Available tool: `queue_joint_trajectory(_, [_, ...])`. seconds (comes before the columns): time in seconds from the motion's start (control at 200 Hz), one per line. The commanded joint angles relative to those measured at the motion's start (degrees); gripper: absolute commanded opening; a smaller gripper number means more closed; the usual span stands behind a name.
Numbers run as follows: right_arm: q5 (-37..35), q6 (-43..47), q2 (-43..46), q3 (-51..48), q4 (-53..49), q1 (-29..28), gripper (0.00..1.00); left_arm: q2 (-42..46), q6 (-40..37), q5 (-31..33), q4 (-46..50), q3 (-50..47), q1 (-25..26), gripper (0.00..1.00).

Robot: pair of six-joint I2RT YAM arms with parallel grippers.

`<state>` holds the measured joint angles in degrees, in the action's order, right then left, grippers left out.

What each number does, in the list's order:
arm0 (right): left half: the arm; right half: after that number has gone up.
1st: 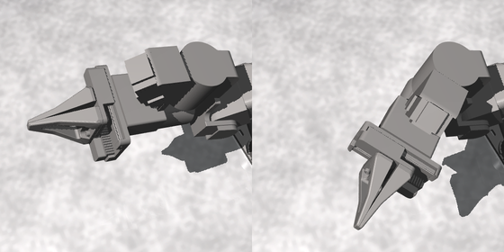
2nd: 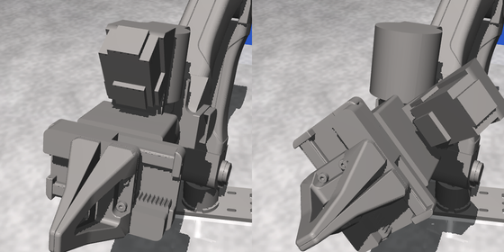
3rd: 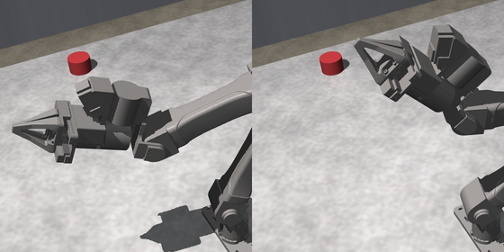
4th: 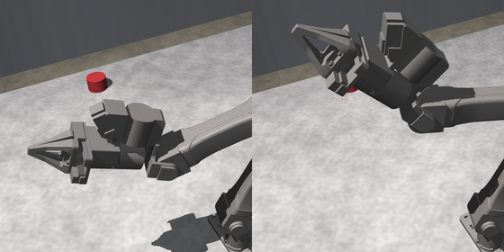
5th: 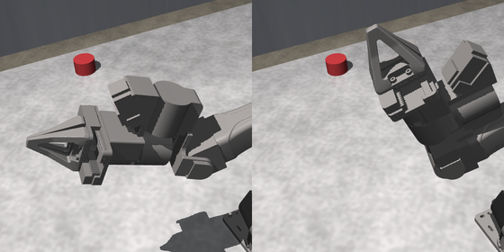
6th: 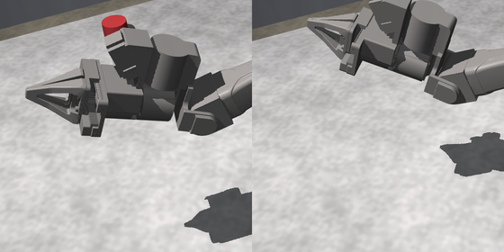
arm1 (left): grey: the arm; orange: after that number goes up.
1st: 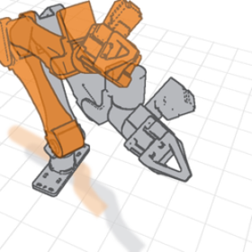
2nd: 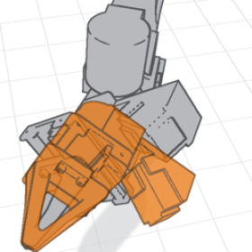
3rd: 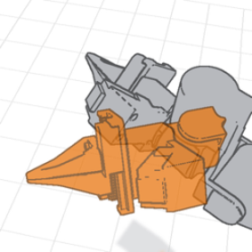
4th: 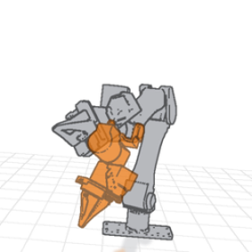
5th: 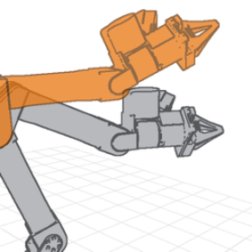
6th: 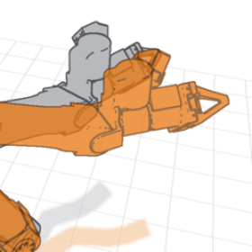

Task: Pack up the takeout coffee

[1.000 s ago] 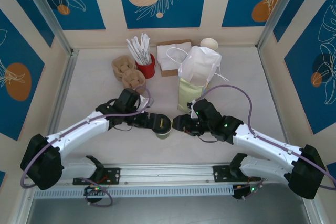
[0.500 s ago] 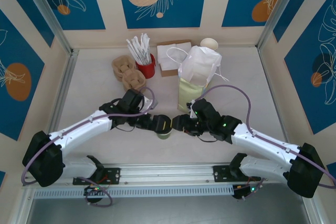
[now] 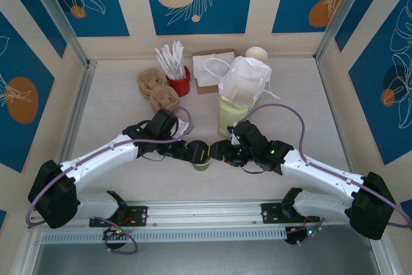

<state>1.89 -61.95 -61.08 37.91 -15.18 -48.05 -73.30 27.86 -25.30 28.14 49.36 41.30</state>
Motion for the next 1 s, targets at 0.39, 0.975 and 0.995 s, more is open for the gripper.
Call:
queue_joint_trajectory(0.39, [-0.4, -0.3, -0.1, 2.1, 0.1, -0.6, 0.54, 1.4, -2.4, 3.8, 4.9, 3.5, 0.5, 0.91])
queue_joint_trajectory(0.975, [-0.7, -0.4, 0.3, 1.9, -0.5, -0.6, 0.54, 2.1, -1.9, 2.0, 4.4, 4.3, 1.5, 0.81])
queue_joint_trajectory(0.995, [-0.7, -0.4, 0.3, 1.9, -0.5, -0.6, 0.54, 2.2, -2.0, 1.9, 4.4, 4.4, 1.6, 0.81])
